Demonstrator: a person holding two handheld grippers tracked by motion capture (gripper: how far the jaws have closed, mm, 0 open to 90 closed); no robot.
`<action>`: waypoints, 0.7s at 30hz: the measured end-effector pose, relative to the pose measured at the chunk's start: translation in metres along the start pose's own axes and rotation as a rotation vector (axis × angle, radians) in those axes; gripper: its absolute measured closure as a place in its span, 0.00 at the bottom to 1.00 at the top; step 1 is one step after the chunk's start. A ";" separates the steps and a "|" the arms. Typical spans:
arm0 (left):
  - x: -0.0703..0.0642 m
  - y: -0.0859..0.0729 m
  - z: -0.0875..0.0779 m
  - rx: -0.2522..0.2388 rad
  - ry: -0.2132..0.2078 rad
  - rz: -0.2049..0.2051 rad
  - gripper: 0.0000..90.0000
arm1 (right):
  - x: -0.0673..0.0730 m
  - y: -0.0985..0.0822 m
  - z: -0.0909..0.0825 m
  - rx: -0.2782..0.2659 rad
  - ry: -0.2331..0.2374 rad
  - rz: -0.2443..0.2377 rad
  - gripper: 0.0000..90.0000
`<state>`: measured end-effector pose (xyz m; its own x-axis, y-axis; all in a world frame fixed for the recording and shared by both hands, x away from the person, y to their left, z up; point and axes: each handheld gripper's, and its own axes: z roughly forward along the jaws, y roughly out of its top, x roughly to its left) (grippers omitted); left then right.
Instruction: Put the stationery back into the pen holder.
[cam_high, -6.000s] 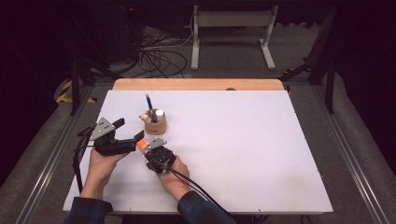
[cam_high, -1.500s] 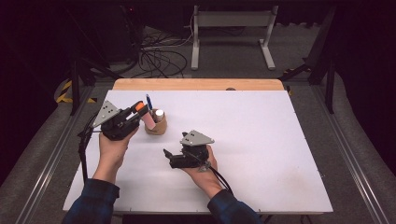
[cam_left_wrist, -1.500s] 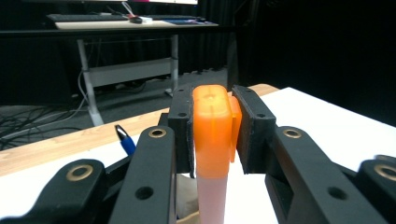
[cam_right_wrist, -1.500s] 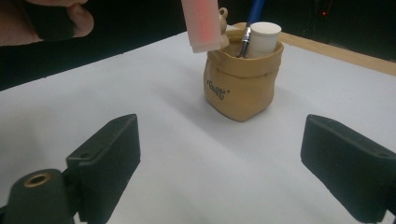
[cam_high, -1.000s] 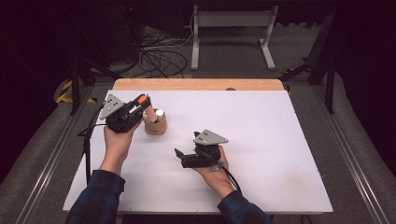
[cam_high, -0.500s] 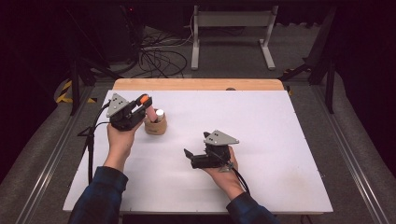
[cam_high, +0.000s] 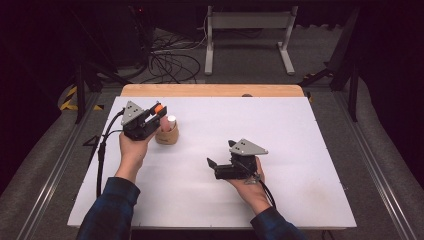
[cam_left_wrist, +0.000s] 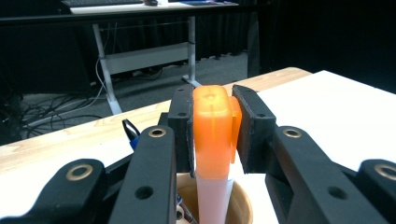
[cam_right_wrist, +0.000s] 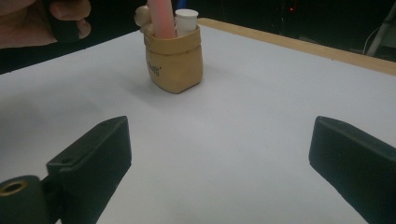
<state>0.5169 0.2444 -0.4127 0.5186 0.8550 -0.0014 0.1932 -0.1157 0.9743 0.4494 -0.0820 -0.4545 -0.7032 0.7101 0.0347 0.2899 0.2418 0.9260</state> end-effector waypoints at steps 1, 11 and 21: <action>0.000 -0.001 0.001 0.003 -0.001 -0.001 0.79 | -0.001 0.000 -0.001 0.003 -0.003 -0.001 0.07; -0.001 -0.008 0.007 0.032 -0.006 0.000 0.79 | -0.013 -0.004 -0.011 -0.002 -0.025 0.007 0.06; -0.003 -0.015 0.010 0.036 -0.018 0.000 0.79 | -0.022 -0.006 -0.023 -0.029 -0.039 0.003 0.06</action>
<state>0.5210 0.2386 -0.4292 0.5337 0.8456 -0.0062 0.2229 -0.1336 0.9656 0.4475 -0.1143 -0.4524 -0.6766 0.7360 0.0236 0.2727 0.2207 0.9364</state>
